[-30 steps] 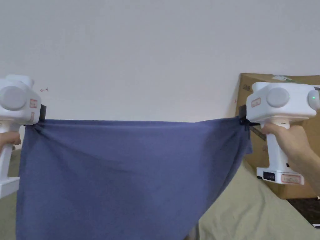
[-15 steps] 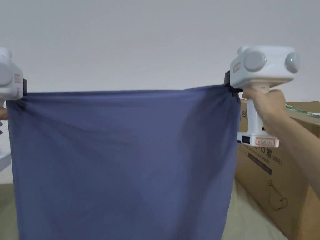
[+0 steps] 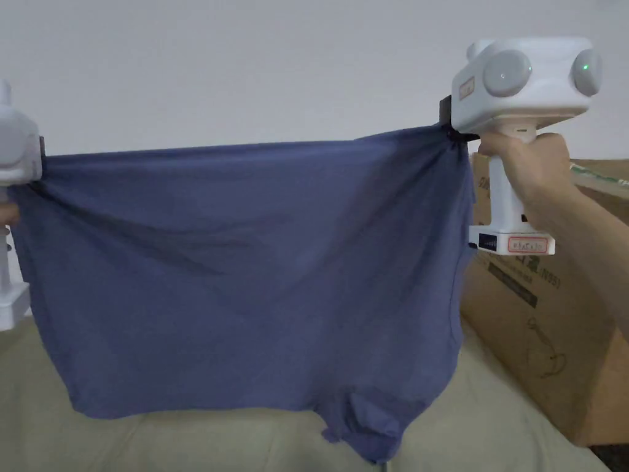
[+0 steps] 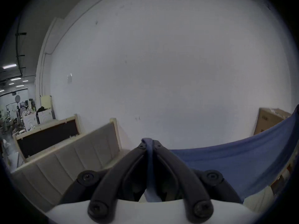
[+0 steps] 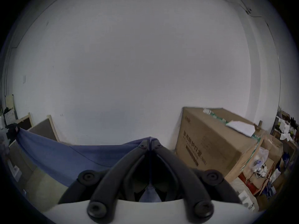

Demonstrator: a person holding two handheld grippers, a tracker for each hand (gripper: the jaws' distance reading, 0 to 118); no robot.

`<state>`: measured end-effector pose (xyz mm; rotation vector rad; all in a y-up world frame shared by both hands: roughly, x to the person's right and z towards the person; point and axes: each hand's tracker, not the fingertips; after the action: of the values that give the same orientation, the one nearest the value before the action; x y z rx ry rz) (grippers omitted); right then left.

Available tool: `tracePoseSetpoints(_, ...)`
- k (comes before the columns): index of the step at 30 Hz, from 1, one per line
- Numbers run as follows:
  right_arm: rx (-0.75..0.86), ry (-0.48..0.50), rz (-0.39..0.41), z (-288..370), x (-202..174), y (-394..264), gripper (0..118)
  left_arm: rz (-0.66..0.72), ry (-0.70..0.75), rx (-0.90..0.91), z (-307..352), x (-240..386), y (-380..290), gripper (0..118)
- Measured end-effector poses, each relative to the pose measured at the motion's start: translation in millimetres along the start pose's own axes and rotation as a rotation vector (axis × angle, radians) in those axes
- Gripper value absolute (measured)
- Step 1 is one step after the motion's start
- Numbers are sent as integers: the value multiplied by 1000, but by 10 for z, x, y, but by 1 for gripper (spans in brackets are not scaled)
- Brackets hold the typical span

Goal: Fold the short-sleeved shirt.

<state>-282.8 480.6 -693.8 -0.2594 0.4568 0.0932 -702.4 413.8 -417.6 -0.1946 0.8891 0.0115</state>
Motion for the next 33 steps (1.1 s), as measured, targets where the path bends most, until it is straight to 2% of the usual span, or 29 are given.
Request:
tracePoseSetpoints(5, -200, 18, -4, -661, -86, -1005, 0, -149, 43, -180, -420, 299, -1198, 2)
tracePoseSetpoints(9, -397, 9, 41, -1182, -209, -2079, 0, -40, -24, -416, -687, 410, -2239, 2)
tracePoseSetpoints(12, -541, 15, 15, -1431, -215, -2804, 0, -105, -1, -514, -740, 483, -2888, 2)
tracePoseSetpoints(13, -577, 26, 22, -1465, -218, -3034, 0, -129, -6, -546, -735, 486, -3078, 2)
tracePoseSetpoints(17, -677, 29, 85, -1570, -173, -3682, 0, -86, -4, -666, -632, 378, -3537, 2)
tracePoseSetpoints(20, -718, 29, 43, -1388, -116, -3894, 0, -63, -20, -665, -424, 258, -3621, 2)
tracePoseSetpoints(24, -714, 50, 47, -925, -42, -3943, 0, -41, -48, -672, -32, 110, -3608, 2)
tracePoseSetpoints(28, -681, 74, -72, -244, 160, -4009, 0, -84, -67, -677, 479, -43, -3601, 2)
tracePoseSetpoints(32, -686, 68, 11, 515, 267, -4184, 0, -73, -101, -684, 1158, -334, -3603, 2)
tracePoseSetpoints(33, -682, 79, 7, 743, 302, -4247, 0, -71, -107, -686, 1337, -421, -3598, 2)
